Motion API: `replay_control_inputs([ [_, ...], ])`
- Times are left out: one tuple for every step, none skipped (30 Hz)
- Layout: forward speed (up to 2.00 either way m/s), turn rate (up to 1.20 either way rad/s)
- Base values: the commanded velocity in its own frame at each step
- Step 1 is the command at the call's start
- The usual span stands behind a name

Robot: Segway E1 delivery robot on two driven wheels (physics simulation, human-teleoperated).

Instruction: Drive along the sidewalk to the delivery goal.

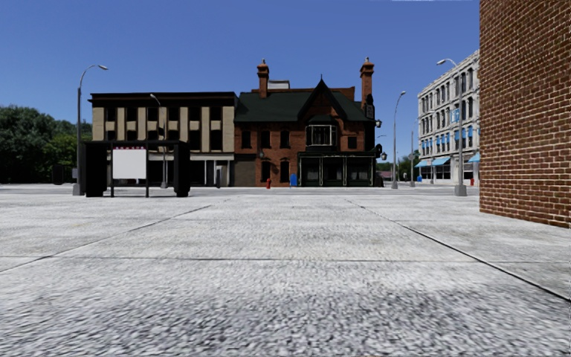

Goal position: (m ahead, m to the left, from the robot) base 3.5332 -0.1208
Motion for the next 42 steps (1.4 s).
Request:
replay_control_inputs([
  [2.00,-0.30],
  [2.00,-0.30],
  [2.00,-0.30],
  [2.00,0.00],
  [2.00,0.00],
  [2.00,0.00],
  [2.00,0.00],
  [2.00,0.00],
  [2.00,0.00],
  [2.00,0.00],
  [2.00,0.00],
  [2.00,0.00],
  [2.00,0.00],
  [2.00,0.00],
  [2.00,0.00],
  [2.00,0.00],
  [2.00,0.00],
  [2.00,0.00],
  [2.00,0.00],
  [2.00,0.00],
  [2.00,0.00],
  [2.00,0.00],
  [2.00,0.00],
  [2.00,0.00],
  [2.00,0.00],
  [2.00,0.00],
  [2.00,0.00],
  [2.00,0.00],
  [2.00,0.00],
  [2.00,0.00],
  [2.00,0.00],
  [2.00,0.00],
  [2.00,0.00],
  [2.00,0.00],
  [2.00,0.00],
  [2.00,0.00],
  [2.00,0.00],
  [2.00,0.00],
  [2.00,0.00],
  [1.88,0.00],
  [0.47,0.00],
  [0.00,0.00],
])
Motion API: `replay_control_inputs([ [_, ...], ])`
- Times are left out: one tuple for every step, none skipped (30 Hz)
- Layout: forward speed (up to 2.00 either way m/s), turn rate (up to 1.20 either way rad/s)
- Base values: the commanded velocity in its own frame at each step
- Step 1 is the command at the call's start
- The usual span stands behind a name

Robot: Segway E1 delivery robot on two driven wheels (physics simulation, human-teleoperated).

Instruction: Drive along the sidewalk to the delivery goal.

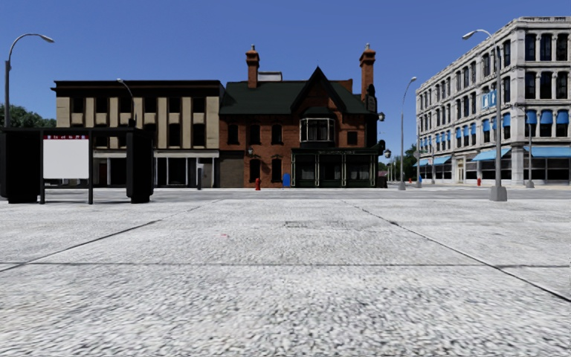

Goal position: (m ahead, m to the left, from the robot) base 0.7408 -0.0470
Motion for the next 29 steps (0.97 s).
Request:
replay_control_inputs([
  [0.00,0.00],
  [0.00,0.00],
  [0.00,0.00],
  [0.00,0.00],
  [0.00,0.00],
  [0.00,0.00],
  [0.00,0.00],
  [0.00,0.00],
  [0.00,0.00],
  [0.00,0.00],
  [0.00,0.00],
  [0.00,0.00],
  [0.00,0.00],
  [0.00,0.00],
  [0.00,0.00],
  [0.00,0.00],
  [0.00,0.00],
  [0.00,0.00],
  [0.00,0.00],
  [0.00,0.00],
  [0.00,0.00],
  [0.00,0.00],
  [0.00,0.00],
  [0.00,0.00],
  [0.00,0.00],
  [0.00,0.00],
  [0.00,0.00],
  [0.00,0.00],
  [0.00,0.00],
])
